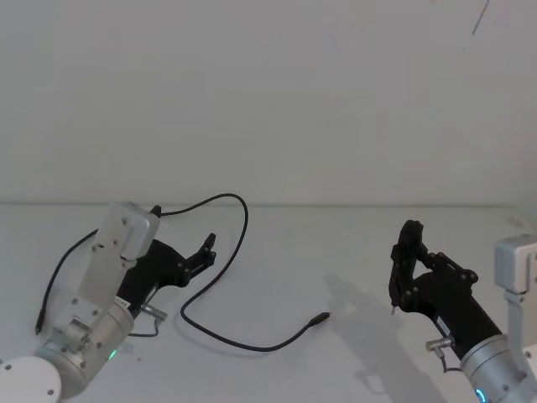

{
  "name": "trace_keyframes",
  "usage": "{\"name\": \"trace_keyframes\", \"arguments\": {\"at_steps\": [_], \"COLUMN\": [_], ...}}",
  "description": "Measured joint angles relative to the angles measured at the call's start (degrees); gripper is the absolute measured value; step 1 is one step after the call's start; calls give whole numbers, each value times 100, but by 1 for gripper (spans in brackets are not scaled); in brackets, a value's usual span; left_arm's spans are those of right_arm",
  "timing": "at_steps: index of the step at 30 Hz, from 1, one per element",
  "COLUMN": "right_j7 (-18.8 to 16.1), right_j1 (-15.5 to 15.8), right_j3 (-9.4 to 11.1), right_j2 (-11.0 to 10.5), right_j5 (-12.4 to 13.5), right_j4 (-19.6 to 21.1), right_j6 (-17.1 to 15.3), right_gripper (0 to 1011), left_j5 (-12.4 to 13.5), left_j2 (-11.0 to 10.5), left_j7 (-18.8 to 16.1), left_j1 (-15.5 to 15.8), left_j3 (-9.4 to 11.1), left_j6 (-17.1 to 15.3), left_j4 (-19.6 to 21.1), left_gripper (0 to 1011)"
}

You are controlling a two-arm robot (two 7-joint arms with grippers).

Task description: Pick up the data cable with the one hand.

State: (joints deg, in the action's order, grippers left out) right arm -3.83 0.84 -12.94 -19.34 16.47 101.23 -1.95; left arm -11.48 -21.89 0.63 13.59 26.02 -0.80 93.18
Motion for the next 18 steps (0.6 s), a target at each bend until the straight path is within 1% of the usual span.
{"name": "trace_keyframes", "arguments": {"at_steps": [18], "right_j7": [0], "right_j1": [0], "right_j3": [0], "right_j2": [0], "right_j5": [0], "right_j4": [0], "right_j6": [0], "right_gripper": [283], "left_j5": [0], "left_j2": [0], "left_j7": [0], "left_j1": [0], "left_j3": [0], "left_j6": [0], "left_j4": [0], "left_gripper": [1000]}}
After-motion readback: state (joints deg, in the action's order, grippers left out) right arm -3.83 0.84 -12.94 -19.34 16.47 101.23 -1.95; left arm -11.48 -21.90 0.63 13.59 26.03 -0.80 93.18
